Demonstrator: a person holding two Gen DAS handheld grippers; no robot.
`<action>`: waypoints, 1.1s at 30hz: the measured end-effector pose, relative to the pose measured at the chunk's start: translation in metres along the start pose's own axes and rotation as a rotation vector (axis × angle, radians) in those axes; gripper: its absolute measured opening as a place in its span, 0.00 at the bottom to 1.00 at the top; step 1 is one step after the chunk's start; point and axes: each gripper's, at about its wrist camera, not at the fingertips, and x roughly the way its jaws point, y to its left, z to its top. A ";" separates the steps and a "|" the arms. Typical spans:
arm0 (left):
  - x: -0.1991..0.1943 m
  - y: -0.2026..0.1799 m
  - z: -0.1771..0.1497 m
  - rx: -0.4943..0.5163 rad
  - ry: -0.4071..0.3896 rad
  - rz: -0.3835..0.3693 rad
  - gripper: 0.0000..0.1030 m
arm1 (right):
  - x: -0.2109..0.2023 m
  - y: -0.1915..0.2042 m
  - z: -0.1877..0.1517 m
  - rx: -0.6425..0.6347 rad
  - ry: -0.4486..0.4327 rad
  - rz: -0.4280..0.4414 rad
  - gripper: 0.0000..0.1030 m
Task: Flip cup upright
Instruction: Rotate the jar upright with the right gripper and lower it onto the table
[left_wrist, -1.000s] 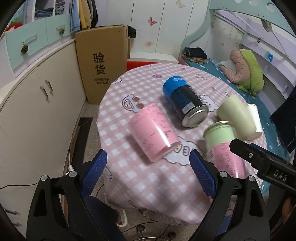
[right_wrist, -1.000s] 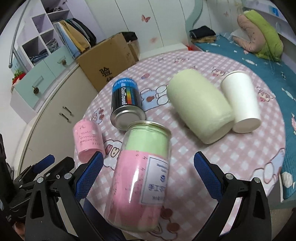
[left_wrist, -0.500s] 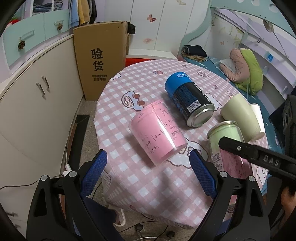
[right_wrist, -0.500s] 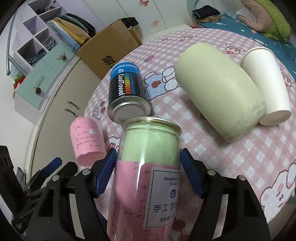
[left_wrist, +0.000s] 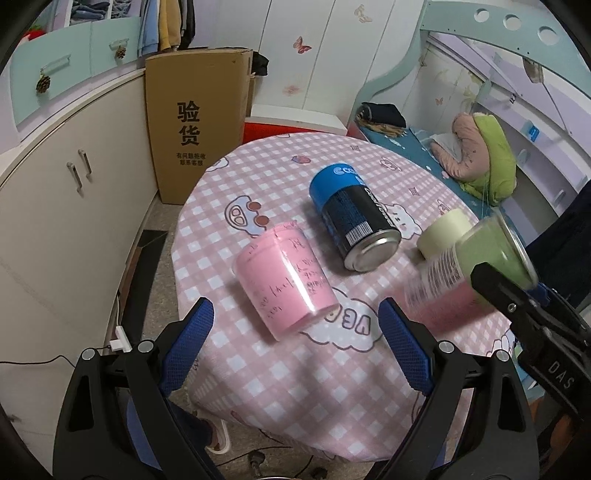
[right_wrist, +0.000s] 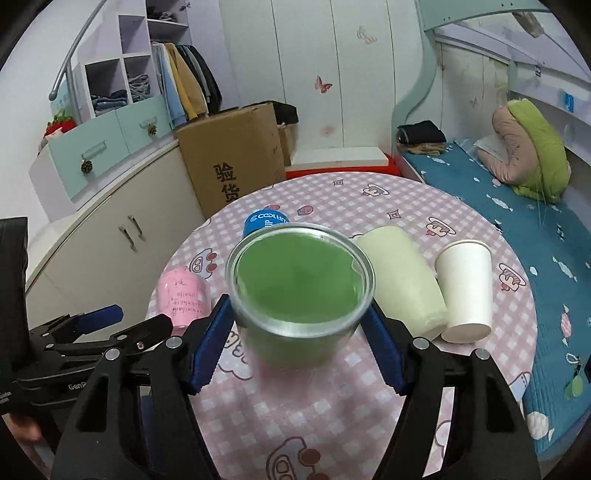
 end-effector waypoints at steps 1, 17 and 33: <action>0.000 -0.001 -0.001 0.003 0.004 0.002 0.89 | 0.002 -0.001 -0.002 0.001 0.004 0.002 0.65; -0.017 -0.010 -0.012 0.010 -0.012 0.014 0.89 | -0.020 0.009 -0.013 -0.075 -0.014 -0.026 0.65; -0.059 -0.021 -0.023 0.021 -0.080 0.022 0.89 | -0.063 0.014 -0.019 -0.060 -0.098 0.006 0.77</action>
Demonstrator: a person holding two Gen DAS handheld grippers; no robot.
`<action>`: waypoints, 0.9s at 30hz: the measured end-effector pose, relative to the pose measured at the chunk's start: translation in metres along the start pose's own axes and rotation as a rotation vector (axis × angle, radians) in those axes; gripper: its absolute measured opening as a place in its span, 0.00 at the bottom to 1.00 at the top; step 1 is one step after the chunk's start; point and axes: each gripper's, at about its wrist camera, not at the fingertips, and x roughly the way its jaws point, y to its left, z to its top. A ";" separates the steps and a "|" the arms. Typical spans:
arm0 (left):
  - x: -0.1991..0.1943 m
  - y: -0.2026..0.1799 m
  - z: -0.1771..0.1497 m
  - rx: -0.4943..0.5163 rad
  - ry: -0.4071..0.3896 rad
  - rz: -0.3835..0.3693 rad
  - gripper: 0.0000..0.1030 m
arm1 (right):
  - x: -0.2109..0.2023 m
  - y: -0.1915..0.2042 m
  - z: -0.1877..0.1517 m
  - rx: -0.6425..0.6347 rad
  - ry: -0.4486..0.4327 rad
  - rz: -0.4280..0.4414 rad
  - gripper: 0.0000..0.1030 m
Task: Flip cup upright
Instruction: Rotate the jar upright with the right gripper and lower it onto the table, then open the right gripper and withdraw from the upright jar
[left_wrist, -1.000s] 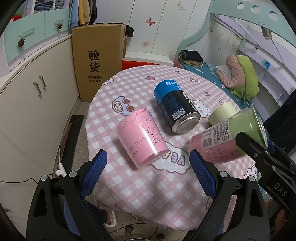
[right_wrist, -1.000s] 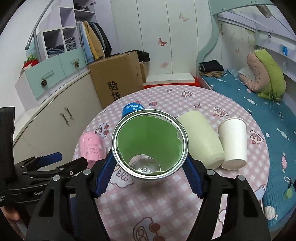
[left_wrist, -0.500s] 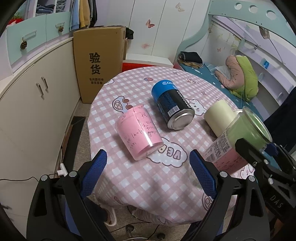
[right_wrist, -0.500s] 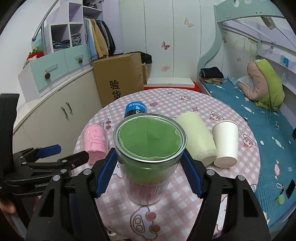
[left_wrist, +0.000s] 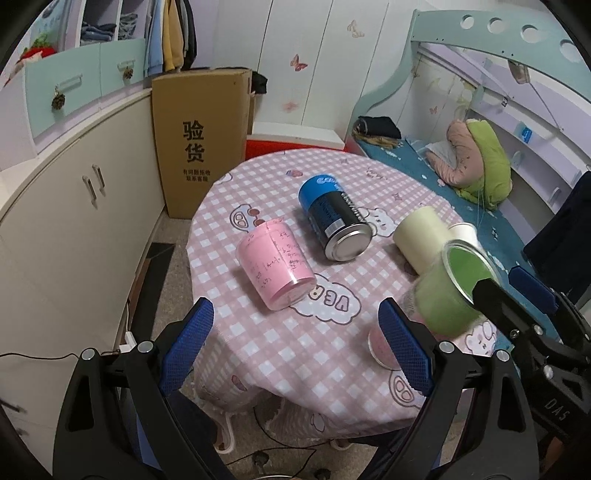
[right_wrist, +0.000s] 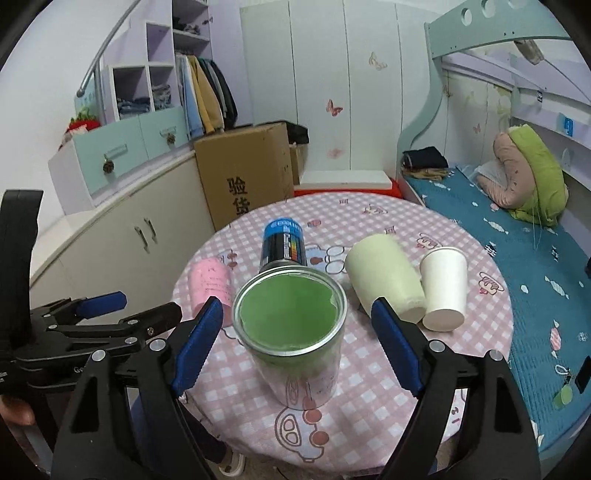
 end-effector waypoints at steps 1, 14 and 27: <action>-0.004 -0.002 0.000 0.004 -0.008 -0.001 0.89 | -0.004 -0.001 0.000 0.002 -0.008 -0.001 0.78; -0.074 -0.036 -0.006 0.067 -0.193 0.029 0.91 | -0.085 -0.009 0.003 0.001 -0.163 -0.037 0.86; -0.132 -0.058 -0.016 0.106 -0.375 0.058 0.91 | -0.141 0.001 -0.004 -0.045 -0.294 -0.063 0.90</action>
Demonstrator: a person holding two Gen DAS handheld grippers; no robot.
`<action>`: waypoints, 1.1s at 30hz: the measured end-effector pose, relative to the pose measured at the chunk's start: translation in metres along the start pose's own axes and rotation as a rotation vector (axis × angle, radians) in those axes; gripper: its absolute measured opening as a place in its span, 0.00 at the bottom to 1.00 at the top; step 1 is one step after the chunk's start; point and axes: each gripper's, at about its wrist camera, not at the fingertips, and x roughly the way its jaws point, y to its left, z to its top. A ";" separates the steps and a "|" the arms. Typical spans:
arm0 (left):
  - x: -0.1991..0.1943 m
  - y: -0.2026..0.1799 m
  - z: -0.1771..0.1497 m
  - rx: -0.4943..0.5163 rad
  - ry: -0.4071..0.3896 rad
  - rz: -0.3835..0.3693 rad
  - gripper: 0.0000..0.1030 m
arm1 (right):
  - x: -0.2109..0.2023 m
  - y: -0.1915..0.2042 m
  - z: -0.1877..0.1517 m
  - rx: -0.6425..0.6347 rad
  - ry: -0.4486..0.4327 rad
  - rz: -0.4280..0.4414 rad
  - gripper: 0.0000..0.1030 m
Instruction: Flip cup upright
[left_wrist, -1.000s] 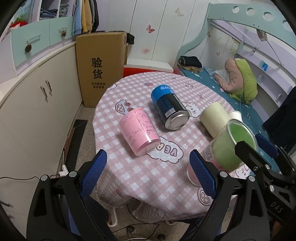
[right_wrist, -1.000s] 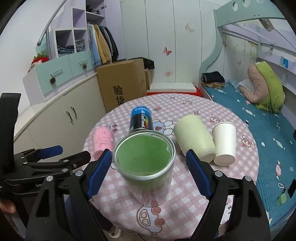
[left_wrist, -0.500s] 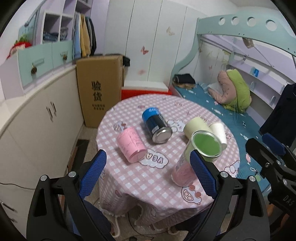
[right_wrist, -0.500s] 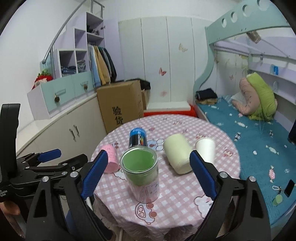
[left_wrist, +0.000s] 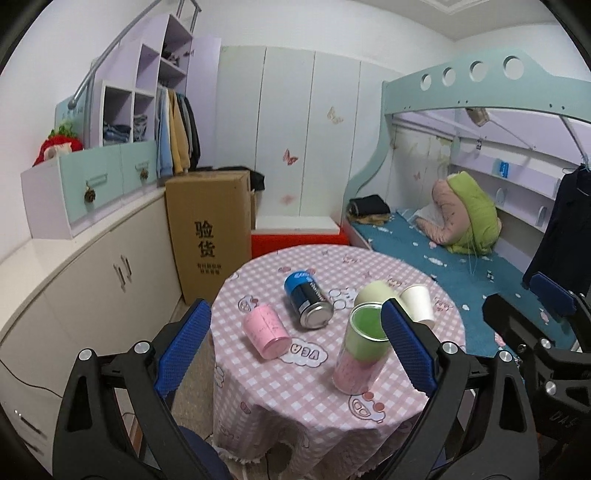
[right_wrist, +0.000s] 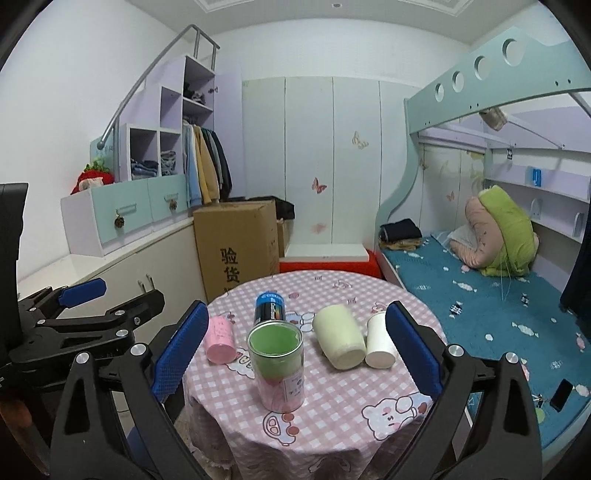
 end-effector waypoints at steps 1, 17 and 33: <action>-0.004 -0.001 0.000 0.003 -0.013 -0.001 0.92 | -0.003 0.001 0.001 -0.001 -0.010 0.002 0.91; -0.038 -0.019 0.003 0.038 -0.168 0.025 0.93 | -0.036 0.000 0.007 0.001 -0.097 0.010 0.91; -0.040 -0.016 0.002 0.039 -0.168 0.030 0.93 | -0.036 -0.001 0.006 0.004 -0.098 0.010 0.91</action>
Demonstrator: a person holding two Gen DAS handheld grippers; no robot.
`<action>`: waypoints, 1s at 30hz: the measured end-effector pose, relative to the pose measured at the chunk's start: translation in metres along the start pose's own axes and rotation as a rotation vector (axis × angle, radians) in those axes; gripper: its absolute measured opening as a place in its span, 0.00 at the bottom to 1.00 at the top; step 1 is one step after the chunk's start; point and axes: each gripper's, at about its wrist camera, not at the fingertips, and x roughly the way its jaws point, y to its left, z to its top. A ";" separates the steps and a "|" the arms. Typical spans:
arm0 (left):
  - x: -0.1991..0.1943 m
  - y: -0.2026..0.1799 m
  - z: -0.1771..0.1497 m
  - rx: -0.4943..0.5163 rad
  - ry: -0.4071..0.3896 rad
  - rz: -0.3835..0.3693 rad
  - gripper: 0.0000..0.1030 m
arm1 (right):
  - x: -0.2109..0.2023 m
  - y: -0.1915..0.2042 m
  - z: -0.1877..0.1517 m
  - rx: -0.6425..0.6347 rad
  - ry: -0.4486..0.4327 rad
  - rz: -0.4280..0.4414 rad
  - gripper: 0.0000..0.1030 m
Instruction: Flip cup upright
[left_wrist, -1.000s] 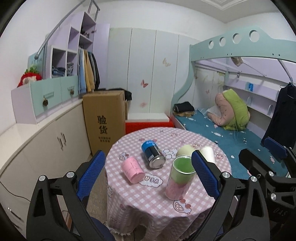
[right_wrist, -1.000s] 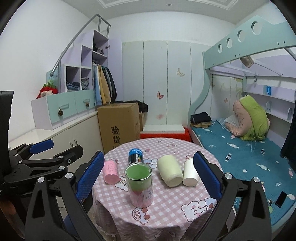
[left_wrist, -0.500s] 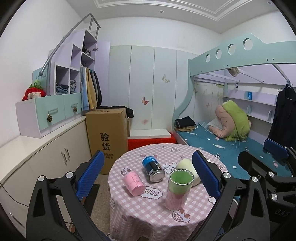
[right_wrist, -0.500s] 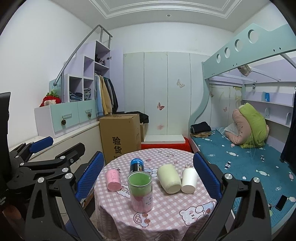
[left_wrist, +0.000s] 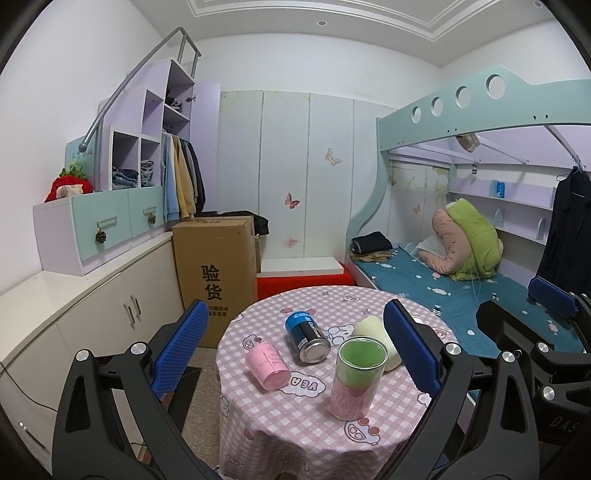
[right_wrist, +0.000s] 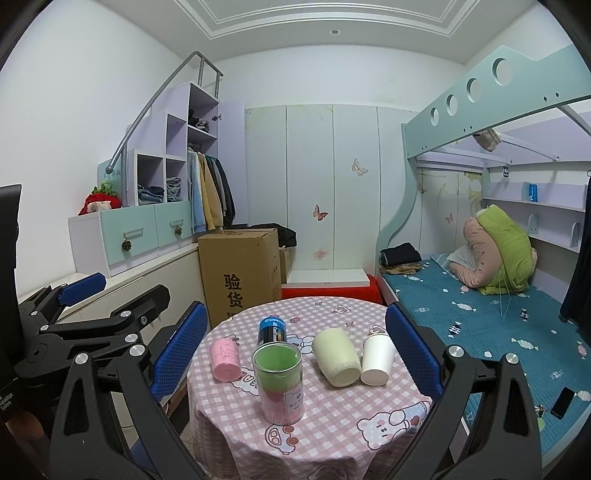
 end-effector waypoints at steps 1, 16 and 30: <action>0.000 0.000 0.000 -0.001 -0.002 0.001 0.93 | 0.000 0.000 0.000 0.001 -0.001 0.001 0.91; 0.001 0.002 0.003 0.011 -0.006 0.012 0.93 | 0.003 -0.003 0.000 0.012 0.008 0.005 0.91; 0.004 0.002 0.002 0.009 -0.003 0.013 0.93 | 0.005 -0.003 0.000 0.014 0.010 0.006 0.91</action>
